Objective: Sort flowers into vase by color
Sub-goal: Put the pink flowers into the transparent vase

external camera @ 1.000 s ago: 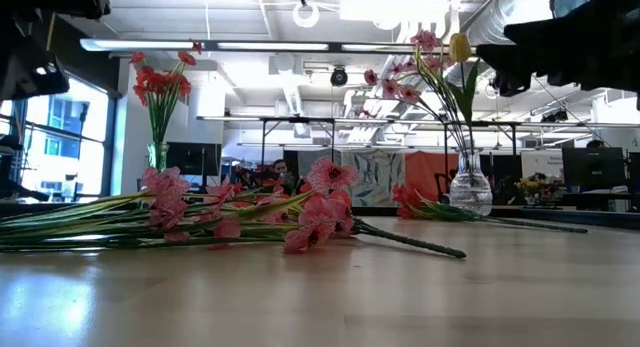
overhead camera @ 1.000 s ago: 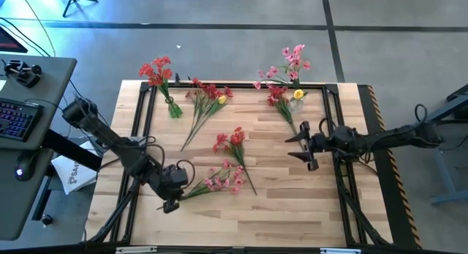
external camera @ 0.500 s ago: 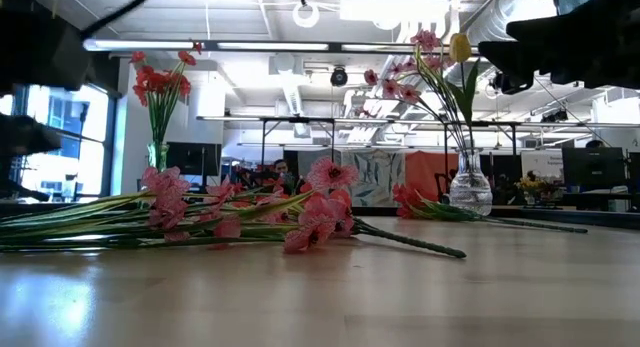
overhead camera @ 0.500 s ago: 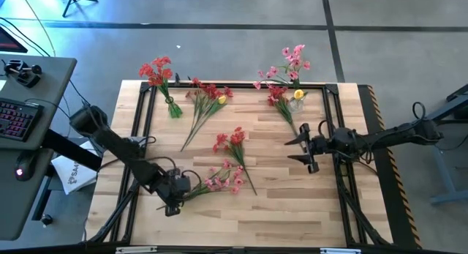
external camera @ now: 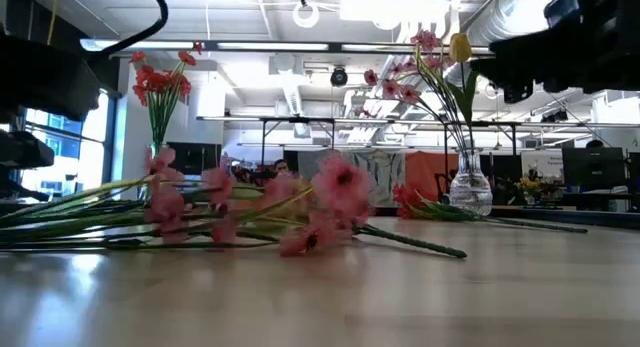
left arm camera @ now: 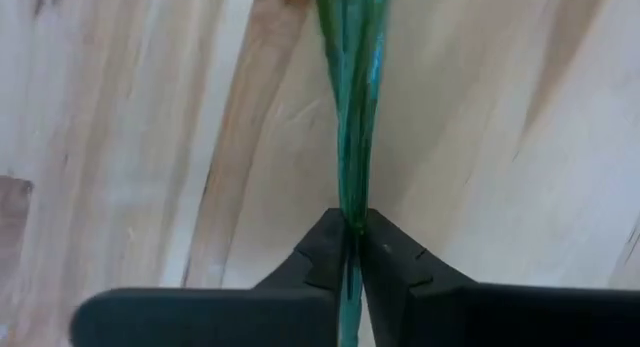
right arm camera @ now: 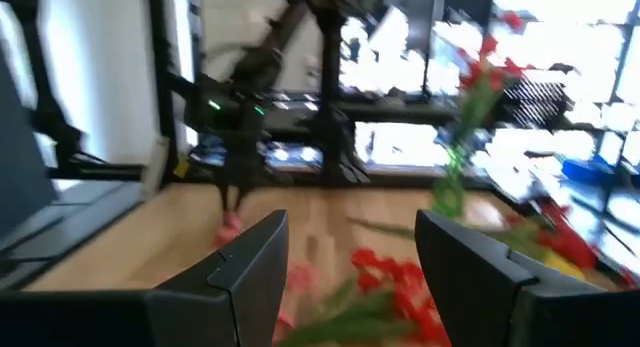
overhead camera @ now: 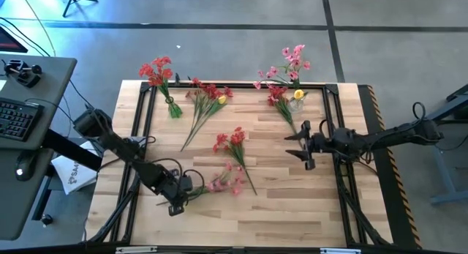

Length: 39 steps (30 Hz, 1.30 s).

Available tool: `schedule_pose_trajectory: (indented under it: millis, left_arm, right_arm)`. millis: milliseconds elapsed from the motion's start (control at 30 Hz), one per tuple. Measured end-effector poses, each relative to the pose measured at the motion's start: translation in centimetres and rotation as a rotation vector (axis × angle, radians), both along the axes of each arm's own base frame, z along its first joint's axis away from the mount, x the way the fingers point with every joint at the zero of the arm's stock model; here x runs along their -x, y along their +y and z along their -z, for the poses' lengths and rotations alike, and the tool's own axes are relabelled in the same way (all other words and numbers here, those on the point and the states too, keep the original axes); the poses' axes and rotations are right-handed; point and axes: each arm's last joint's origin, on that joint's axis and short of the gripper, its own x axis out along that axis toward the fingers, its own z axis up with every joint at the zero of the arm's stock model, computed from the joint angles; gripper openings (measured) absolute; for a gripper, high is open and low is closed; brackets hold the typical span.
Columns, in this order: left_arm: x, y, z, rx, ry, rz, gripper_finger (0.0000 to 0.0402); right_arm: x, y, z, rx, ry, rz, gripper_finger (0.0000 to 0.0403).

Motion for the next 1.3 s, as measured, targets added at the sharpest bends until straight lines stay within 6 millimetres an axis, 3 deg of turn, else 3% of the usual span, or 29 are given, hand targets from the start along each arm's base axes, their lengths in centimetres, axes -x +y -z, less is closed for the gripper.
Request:
schedule_pose_trajectory:
  millis: [100,233,433,600,833,1033,1300]
  left_arm:
    - [-0.1,0.7,-1.1,-0.014,-0.047,-0.043,0.0012]
    - [-0.7,0.9,-4.5,-0.067,-0.223,-0.064,0.0004]
    - [-1.0,2.2,-9.4,-0.372,-0.604,-0.102,0.0003]
    - [-2.6,4.0,-11.0,-0.514,-0.845,-0.063,0.0001]
    - [-6.7,8.0,-10.9,-0.505,-1.161,0.078,0.0001]
    - [-9.6,11.4,-9.5,-0.658,-1.228,-0.024,0.0001]
    - [-10.2,12.1,-8.4,-0.609,-1.194,-0.088,0.0001]
  right_arm:
    - [-0.1,-0.1,0.5,-0.038,0.052,0.050,0.0215]
    - [-0.1,-0.2,0.9,-0.079,0.088,0.068,0.0215]
    - [-0.1,-0.3,0.5,-0.097,0.040,0.103,0.0215]
    - [-0.5,-0.2,0.6,-0.118,0.042,0.099,0.0215]
    - [-2.9,0.6,0.7,-0.118,0.135,0.071,0.0215]
    - [-7.4,1.7,-0.7,-0.022,0.200,0.059,0.0215]
    - [-13.5,2.3,-3.2,0.015,0.171,0.150,0.0215]
